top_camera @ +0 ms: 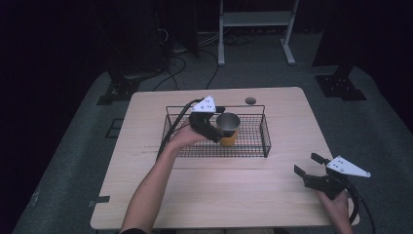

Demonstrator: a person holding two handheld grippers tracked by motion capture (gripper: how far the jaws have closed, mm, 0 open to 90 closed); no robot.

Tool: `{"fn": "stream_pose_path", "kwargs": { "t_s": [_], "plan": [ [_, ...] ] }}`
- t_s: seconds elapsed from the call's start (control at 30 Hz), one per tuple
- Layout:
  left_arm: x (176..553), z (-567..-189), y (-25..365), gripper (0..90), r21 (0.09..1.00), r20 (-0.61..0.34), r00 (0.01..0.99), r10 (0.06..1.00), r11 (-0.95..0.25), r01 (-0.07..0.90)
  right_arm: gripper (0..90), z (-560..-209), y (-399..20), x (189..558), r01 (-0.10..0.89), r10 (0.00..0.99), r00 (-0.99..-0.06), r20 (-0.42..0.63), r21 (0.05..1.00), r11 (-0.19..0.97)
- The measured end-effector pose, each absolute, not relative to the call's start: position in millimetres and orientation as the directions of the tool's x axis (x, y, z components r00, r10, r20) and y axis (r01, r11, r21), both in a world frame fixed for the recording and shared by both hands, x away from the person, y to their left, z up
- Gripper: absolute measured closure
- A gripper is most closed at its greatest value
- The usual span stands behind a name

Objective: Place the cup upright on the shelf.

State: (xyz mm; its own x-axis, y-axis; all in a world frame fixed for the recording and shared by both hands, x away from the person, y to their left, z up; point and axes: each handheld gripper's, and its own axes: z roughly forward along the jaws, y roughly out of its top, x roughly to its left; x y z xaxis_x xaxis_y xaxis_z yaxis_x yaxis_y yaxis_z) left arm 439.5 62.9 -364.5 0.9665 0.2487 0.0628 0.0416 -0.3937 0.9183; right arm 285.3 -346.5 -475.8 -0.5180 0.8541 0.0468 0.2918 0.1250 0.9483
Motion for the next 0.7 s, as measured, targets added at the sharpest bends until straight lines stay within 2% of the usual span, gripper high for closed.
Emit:
{"fn": "stream_pose_path", "kwargs": {
  "t_s": [0.7],
  "plan": [
    [414.6,-372.6,72.7,1.5,0.938,0.045,0.970,0.237,-0.344,0.041,12.9,-475.8,-346.2,285.4,0.293,0.854,-0.519,0.046,0.948,0.127]
  ]
}}
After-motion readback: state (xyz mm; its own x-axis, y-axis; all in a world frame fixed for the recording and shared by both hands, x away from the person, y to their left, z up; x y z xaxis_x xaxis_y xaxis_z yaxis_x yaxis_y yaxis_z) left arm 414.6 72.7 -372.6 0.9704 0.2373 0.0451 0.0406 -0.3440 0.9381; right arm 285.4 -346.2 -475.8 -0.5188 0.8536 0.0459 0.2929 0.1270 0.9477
